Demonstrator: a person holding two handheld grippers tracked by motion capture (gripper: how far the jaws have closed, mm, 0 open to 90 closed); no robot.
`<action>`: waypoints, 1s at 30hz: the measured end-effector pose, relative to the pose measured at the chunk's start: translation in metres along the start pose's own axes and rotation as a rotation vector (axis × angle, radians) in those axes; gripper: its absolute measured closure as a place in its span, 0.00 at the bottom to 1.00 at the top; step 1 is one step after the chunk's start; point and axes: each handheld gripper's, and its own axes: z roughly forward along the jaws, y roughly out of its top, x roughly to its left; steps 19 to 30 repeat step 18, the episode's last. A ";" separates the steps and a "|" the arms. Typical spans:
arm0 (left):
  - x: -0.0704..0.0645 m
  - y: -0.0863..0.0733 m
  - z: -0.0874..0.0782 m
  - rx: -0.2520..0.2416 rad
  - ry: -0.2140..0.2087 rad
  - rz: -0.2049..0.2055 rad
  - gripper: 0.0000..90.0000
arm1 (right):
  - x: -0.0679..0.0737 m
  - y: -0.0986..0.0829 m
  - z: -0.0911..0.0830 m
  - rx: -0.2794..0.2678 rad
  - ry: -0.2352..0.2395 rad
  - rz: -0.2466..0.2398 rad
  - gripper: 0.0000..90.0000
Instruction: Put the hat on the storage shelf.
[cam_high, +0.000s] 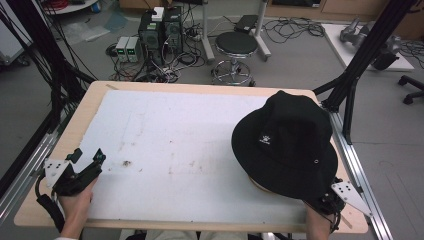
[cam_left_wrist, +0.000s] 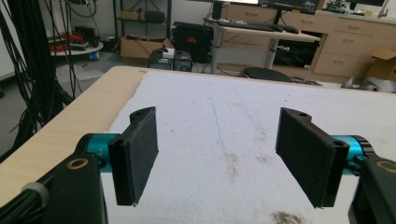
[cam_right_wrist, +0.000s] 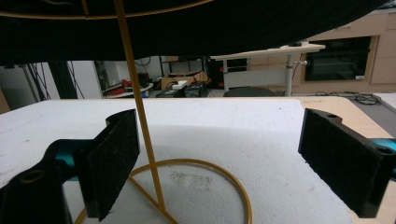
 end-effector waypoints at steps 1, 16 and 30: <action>-0.001 0.000 0.001 0.001 -0.003 -0.005 0.33 | 0.000 0.000 -0.001 0.002 0.000 0.001 0.13; -0.002 0.000 0.002 0.015 -0.010 -0.006 0.28 | -0.001 0.000 -0.002 -0.002 -0.003 0.005 0.13; -0.002 0.000 0.001 0.011 -0.011 -0.008 0.28 | -0.002 0.000 -0.001 -0.002 -0.002 0.005 0.13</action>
